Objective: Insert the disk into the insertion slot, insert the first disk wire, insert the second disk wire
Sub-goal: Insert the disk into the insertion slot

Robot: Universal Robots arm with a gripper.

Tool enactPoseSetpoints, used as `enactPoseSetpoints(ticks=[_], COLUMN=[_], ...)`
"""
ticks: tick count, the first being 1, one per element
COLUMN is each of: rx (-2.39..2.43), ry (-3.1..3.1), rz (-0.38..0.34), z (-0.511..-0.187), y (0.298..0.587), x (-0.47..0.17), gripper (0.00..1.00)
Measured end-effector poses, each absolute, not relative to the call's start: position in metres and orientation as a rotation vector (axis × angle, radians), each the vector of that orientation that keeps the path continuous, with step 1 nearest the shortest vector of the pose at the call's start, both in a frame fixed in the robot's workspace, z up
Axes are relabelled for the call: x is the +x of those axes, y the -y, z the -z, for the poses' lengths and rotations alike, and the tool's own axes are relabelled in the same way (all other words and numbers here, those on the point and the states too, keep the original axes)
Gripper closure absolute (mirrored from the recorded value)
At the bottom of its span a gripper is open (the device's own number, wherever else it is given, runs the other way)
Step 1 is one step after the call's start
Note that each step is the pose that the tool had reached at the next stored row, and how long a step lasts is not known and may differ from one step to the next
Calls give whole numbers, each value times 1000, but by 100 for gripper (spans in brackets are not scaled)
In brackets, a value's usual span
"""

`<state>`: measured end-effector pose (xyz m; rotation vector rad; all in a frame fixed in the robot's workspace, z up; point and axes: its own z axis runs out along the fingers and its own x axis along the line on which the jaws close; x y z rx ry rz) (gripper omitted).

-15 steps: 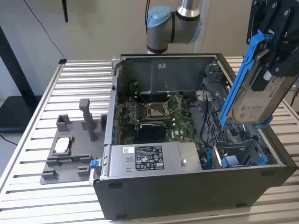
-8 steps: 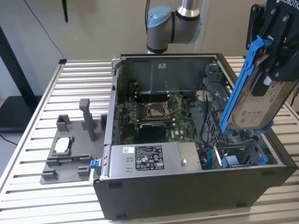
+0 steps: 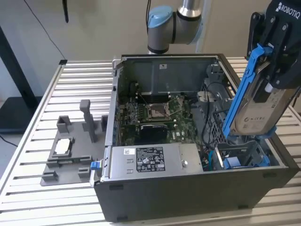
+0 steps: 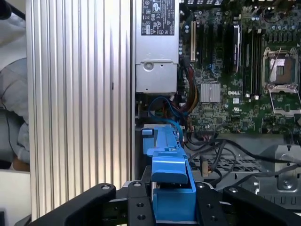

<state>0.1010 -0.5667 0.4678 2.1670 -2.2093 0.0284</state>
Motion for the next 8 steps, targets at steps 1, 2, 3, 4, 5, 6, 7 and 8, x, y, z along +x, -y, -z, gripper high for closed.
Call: enactPoseSetpoints(ticks=[1, 2, 3, 4, 5, 6, 7, 8], rx=[2168, 2168, 2168, 2169, 2170, 2170, 2171, 2172], ry=[2210, 2210, 2211, 2212, 2212, 2213, 2213, 2213], rz=[-30, -31, -32, -32, -31, -31, -30, -29], z=[-467, -465, -464, -463, -462, -460, -459, -459], y=[567, 567, 567, 567, 567, 567, 567, 567], x=[101, 101, 101, 101, 101, 101, 101, 101], gripper=[67, 67, 67, 67, 67, 67, 67, 67])
